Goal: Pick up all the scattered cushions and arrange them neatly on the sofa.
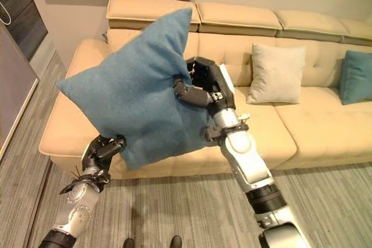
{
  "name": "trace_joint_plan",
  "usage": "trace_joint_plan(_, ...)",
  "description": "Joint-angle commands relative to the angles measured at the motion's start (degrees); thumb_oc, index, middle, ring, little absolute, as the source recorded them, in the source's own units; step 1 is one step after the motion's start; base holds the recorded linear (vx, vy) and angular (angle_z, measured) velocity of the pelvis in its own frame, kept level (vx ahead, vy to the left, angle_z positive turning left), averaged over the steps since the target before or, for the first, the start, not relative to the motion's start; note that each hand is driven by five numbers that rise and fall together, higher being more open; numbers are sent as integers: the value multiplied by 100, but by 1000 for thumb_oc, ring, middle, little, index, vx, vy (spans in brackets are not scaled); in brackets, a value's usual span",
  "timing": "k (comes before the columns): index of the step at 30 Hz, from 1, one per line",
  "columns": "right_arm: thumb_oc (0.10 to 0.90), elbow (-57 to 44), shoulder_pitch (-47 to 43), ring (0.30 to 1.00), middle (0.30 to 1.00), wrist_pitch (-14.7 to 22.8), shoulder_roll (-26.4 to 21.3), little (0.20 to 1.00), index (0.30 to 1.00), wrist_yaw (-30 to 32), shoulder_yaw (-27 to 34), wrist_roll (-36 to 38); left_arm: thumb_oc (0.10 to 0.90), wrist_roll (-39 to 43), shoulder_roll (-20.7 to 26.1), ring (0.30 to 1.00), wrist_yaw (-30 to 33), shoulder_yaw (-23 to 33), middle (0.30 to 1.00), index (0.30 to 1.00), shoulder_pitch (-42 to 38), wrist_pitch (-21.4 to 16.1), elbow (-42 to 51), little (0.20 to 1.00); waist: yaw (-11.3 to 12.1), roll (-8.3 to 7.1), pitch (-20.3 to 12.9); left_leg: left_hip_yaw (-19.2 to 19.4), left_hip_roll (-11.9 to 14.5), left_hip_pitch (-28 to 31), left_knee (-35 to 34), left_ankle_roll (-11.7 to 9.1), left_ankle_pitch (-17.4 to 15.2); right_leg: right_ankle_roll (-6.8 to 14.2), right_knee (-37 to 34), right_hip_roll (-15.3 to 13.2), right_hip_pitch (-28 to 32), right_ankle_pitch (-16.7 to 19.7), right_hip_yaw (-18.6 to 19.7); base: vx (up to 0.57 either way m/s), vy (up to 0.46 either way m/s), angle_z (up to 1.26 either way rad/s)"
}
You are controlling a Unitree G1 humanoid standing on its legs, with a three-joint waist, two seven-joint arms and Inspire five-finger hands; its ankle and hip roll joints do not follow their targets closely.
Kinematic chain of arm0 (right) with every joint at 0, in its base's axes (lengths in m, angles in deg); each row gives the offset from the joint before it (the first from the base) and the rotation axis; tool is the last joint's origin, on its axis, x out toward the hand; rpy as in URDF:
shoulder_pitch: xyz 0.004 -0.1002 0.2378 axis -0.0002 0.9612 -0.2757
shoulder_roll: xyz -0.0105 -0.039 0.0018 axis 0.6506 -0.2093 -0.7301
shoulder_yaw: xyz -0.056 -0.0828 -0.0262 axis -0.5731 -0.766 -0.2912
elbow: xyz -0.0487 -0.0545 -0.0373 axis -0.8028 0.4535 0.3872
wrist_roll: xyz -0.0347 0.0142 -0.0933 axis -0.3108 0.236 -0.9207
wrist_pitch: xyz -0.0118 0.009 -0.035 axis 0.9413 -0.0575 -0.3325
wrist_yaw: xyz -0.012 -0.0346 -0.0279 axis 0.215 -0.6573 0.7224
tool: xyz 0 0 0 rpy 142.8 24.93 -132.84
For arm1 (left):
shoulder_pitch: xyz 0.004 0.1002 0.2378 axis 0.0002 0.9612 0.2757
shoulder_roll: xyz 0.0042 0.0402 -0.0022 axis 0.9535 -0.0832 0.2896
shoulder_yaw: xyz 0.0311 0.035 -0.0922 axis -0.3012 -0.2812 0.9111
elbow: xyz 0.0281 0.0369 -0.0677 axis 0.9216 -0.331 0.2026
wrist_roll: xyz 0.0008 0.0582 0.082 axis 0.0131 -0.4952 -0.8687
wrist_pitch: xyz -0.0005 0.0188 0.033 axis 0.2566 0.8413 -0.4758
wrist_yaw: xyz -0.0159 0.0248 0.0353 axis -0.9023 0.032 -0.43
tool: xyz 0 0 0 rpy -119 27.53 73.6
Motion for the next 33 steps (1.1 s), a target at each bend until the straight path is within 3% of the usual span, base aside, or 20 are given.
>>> trace_joint_plan(1, 400, -128, -31, 300, 300, 623, 232, 300, 300, -214, 322, -335, 400, -434, -88, 300, -974, -514, 300, 300, -727, -466, 419, 300, -14, 138, -712, -291, 142, 52, 77, -226, -476, 357, 183, -180, 423, -786, -397, -41, -107, 8)
trace_joint_plan(10, 400, 251, 1648, 300, 300, 563, 692, 300, 300, -424, 812, -750, 400, -611, -147, 300, -1518, -556, 300, 300, -19, -156, 30, 300, -114, 250, -337, -598, 315, -499, 775, -491, -377, 115, 325, -69, 413, -1021, -718, -74, -121, 27)
trace_joint_plan(17, 400, 642, 2045, 300, 300, 537, 838, 300, 300, -477, 857, -829, 400, -536, -212, 300, -1585, -483, 300, 300, 191, -72, -127, 300, -180, 349, -73, -644, 186, -872, 1472, -550, -421, 22, 393, -92, 447, -1088, -771, -43, -36, 20)
trace_joint_plan(22, 400, 850, 1983, 300, 300, 504, 956, 300, 300, -414, 836, -823, 400, -588, -272, 300, -1564, -440, 300, 300, 231, -45, -268, 300, -114, 305, 19, -489, -150, -1439, 1336, -359, -314, 124, 387, -127, 374, -1012, -593, 9, 64, 3)
trace_joint_plan(27, 400, 893, 1892, 300, 300, 476, 1039, 300, 300, -413, 745, -887, 400, -628, -246, 300, -1524, -363, 300, 300, 338, -74, -280, 300, -32, 288, -62, -538, -200, -1233, 1192, -229, -395, 234, 585, -195, 318, -1067, -406, 96, 160, -42)
trace_joint_plan(30, 400, 844, 1874, 300, 300, 455, 1118, 300, 300, -424, 723, -954, 400, -724, -179, 300, -1488, -324, 300, 300, 392, -87, -238, 300, 22, 276, -70, -382, -225, -1005, 1103, -46, -504, 357, 1140, -390, 169, -1091, -295, 97, 195, -38)
trace_joint_plan(33, 400, 796, 1799, 300, 300, 429, 1206, 300, 300, -429, 708, -1013, 400, -776, -105, 300, -1424, -299, 300, 300, 398, -120, -234, 300, -51, 322, 74, -289, -246, -789, 1040, 162, -558, 588, 2169, -614, -268, -840, -163, 47, 201, -40)
